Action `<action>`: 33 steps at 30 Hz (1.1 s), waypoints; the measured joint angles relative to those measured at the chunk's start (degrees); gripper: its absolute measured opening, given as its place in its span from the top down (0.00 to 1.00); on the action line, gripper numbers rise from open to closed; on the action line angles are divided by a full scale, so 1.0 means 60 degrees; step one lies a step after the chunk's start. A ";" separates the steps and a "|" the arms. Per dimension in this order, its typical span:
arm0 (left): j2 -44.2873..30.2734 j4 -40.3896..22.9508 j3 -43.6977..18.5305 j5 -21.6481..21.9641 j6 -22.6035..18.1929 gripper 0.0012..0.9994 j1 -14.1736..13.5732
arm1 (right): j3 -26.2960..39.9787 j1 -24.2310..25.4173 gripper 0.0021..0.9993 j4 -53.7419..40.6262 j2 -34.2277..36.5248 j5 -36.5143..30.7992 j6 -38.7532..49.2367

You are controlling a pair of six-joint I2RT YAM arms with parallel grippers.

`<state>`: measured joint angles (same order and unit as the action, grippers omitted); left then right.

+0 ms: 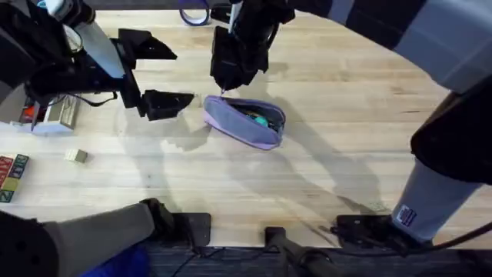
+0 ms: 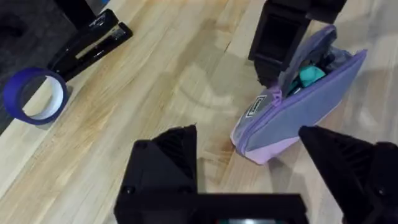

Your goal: Unzip the bag, pick up the pens from the table one at a time and place them inside, then zip the bag closed.

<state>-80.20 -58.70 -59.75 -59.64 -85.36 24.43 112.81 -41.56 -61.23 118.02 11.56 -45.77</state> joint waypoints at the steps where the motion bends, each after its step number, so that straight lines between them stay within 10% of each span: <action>1: 0.0000 0.0000 -0.0001 0.0010 0.0000 0.01 0.0000 | 0.0000 0.0000 0.97 0.0000 0.0000 -0.0001 0.0000; 33: -0.3322 -0.0209 -0.0004 0.0171 -0.2245 0.01 -0.1021 | 0.0000 0.0000 0.97 0.0000 0.0000 -0.0001 0.0002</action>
<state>-100.14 -59.95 -59.77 -58.61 -98.83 18.30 112.81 -41.56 -61.23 118.02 11.55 -45.76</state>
